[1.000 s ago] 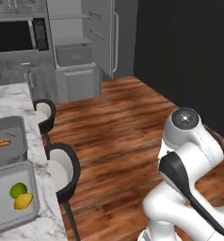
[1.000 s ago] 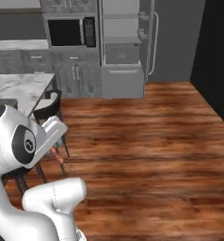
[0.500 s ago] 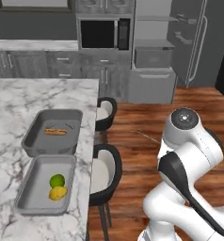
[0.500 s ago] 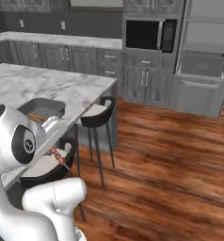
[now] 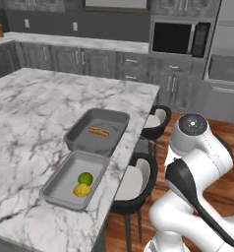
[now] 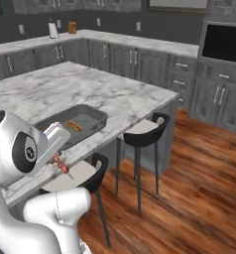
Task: Place the cold items (lemon and lime) from the fridge in one tupperware on the dining counter. Place the warm items (hot dog and kebab skewer) in the stove area in another tupperware.
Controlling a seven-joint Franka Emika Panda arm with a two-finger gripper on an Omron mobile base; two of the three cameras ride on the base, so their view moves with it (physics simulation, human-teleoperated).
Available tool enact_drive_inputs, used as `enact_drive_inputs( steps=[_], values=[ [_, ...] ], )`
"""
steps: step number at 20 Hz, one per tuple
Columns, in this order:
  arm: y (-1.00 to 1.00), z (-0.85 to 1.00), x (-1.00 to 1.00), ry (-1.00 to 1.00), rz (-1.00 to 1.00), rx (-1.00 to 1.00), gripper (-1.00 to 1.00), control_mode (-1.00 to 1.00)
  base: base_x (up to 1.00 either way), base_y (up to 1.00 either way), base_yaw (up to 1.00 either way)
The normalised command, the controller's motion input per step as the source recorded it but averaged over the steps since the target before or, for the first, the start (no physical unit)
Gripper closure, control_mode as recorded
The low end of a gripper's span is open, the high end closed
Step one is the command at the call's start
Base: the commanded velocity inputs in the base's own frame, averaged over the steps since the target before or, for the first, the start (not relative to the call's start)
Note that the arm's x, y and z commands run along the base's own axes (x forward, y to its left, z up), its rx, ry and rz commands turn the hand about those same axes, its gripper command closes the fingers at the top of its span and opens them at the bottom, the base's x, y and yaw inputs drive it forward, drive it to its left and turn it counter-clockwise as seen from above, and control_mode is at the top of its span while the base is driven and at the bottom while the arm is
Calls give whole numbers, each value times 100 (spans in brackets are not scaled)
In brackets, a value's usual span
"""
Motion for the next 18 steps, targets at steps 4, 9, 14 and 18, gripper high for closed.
enact_drive_inputs(
  steps=[4, 9, 14, 18],
  values=[
    [0, 0, 0, 0, 0, 0, 100, 100, 32, -47, 50],
    [0, 0, 0, 0, 0, 0, 100, 100, 26, -68, 47],
    [0, 0, 0, 0, 0, 0, 100, 100, 24, -58, 47],
    [0, 0, 0, 0, 0, 0, 100, 100, 23, -45, 43]
  ],
)
